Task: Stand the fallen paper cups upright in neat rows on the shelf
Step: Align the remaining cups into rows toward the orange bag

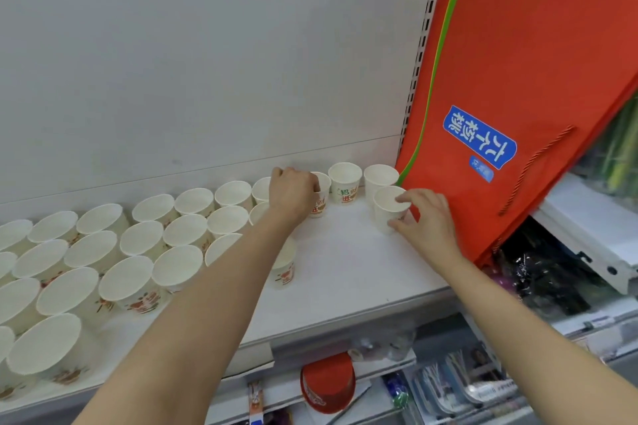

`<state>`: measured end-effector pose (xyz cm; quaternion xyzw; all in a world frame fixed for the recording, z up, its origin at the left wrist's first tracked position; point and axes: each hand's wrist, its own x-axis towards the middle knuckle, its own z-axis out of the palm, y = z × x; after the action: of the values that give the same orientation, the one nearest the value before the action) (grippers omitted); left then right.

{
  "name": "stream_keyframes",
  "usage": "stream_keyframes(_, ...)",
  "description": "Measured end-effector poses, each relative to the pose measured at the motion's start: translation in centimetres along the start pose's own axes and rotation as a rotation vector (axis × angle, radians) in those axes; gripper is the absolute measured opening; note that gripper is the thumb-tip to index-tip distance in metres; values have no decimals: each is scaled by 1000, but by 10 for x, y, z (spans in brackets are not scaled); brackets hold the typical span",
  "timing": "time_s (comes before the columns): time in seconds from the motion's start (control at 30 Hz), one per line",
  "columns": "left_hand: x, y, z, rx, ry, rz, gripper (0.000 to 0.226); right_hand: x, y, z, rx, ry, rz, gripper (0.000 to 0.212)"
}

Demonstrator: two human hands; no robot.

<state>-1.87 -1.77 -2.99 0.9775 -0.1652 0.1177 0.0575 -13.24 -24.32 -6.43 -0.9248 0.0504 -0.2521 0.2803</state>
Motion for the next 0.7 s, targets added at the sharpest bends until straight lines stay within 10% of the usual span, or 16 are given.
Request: stream_keyframes(0.7, -157, -85, -120, -1182, 144, -221, 10, -76, -126, -23, 603, 52, 16, 16)
